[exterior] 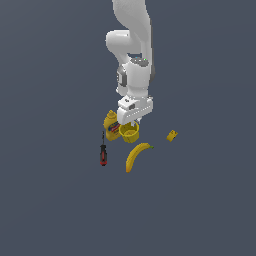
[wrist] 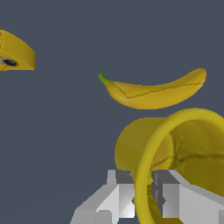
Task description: Pick up a designated object from a clutter of objects.
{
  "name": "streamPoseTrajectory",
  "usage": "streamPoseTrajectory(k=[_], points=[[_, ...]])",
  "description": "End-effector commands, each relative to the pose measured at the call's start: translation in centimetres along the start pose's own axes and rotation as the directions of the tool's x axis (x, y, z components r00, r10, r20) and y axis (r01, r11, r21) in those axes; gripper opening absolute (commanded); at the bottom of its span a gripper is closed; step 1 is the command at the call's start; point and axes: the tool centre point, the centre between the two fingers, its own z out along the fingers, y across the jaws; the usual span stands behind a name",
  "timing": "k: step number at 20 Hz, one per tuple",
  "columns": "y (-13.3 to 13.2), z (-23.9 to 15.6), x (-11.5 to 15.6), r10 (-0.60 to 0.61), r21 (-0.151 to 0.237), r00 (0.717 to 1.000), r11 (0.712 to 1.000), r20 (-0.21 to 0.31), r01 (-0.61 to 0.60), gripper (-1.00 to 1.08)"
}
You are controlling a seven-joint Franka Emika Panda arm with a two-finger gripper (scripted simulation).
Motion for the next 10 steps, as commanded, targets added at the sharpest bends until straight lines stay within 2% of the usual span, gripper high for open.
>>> streamPoseTrajectory(k=[1, 10], points=[[0.5, -0.5, 0.1, 0.0, -0.001, 1.0, 1.0, -0.002, 0.0, -1.0], [2.1, -2.6, 0.5, 0.0, 0.002, 1.0, 1.0, -0.004, 0.0, -1.0]])
